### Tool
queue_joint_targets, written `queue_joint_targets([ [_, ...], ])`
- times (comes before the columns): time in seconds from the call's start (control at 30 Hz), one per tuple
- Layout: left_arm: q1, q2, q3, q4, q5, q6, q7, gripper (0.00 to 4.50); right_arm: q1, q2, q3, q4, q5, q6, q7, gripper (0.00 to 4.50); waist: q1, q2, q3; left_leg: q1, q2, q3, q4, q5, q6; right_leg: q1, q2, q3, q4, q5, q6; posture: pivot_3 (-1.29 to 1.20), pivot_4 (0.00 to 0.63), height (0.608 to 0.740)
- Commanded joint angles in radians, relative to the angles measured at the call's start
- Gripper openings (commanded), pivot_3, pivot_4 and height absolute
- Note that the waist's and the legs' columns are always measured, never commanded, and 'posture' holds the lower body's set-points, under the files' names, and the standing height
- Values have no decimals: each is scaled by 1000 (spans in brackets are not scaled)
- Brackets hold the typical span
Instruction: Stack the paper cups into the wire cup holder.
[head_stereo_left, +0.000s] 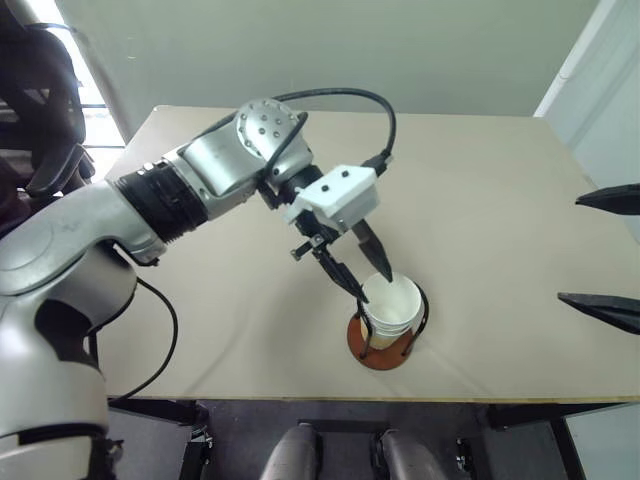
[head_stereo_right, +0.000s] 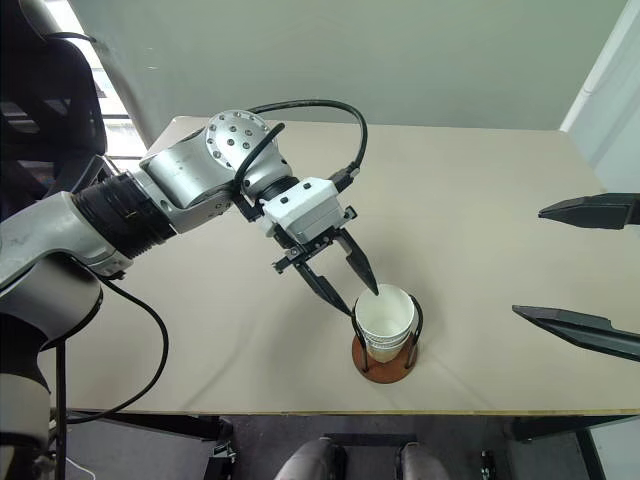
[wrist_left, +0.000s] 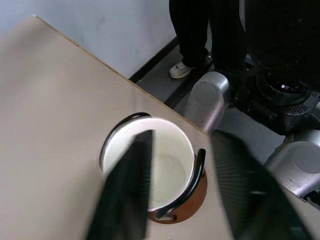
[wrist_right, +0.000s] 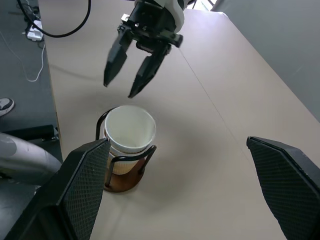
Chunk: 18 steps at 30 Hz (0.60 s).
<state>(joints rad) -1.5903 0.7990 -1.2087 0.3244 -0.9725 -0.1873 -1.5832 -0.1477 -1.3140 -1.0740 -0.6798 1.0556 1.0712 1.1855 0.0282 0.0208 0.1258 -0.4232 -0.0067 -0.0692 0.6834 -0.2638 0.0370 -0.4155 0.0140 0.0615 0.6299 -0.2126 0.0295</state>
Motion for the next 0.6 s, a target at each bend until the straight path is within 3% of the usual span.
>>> queue_joint_targets([
  [0.03, 2, -10, 80, 8, 7, 15, -31, 3424, 2, -9, 4, 10, -13, -30, 2, 4500, 0, 0, 0, 0, 0, 0, 0, 0, 0, 0, 0, 0, 0, 0, 0, 0, 150, 740],
  [0.13, 28, -43, 186, 62, 30, 39, -31, 4477, 2, -2, 52, 29, -29, -75, 6, 4500, 0, 0, 0, 0, 1, -1, 0, 0, 0, 0, -1, 1, 0, 0, 0, 0, 150, 740],
  [0.2, 54, -77, 303, 132, 79, 60, -31, 4477, 1, 1, 110, 58, -62, -126, 11, 4500, 1, 0, 0, 0, 0, 0, 0, 0, 0, 0, 0, 0, 0, 0, 0, 0, 150, 740],
  [0.37, 192, 10, 606, 190, 193, 185, 105, 4477, -24, -3, 338, 200, -219, -321, 12, 4500, -17, 2, -1, 2, 1, 0, 1, 1, -1, 0, 1, 1, 0, 1, 1, 0, 150, 740],
  [0.5, 454, 237, 818, 73, 258, 367, 256, 4477, -73, 3, 490, 370, -310, -459, 70, 4500, -33, 6, -3, 5, 1, 2, -2, 7, -5, 0, 3, 3, 1, 1, 1, 0, 150, 740],
  [0.6, 813, 447, 1057, -135, 168, 533, 349, 4477, -140, 25, 596, 439, -307, -516, 137, 4500, -46, 6, -3, 5, 3, 3, -5, 14, -17, -3, 5, 6, 2, 1, 1, 0, 150, 740],
])
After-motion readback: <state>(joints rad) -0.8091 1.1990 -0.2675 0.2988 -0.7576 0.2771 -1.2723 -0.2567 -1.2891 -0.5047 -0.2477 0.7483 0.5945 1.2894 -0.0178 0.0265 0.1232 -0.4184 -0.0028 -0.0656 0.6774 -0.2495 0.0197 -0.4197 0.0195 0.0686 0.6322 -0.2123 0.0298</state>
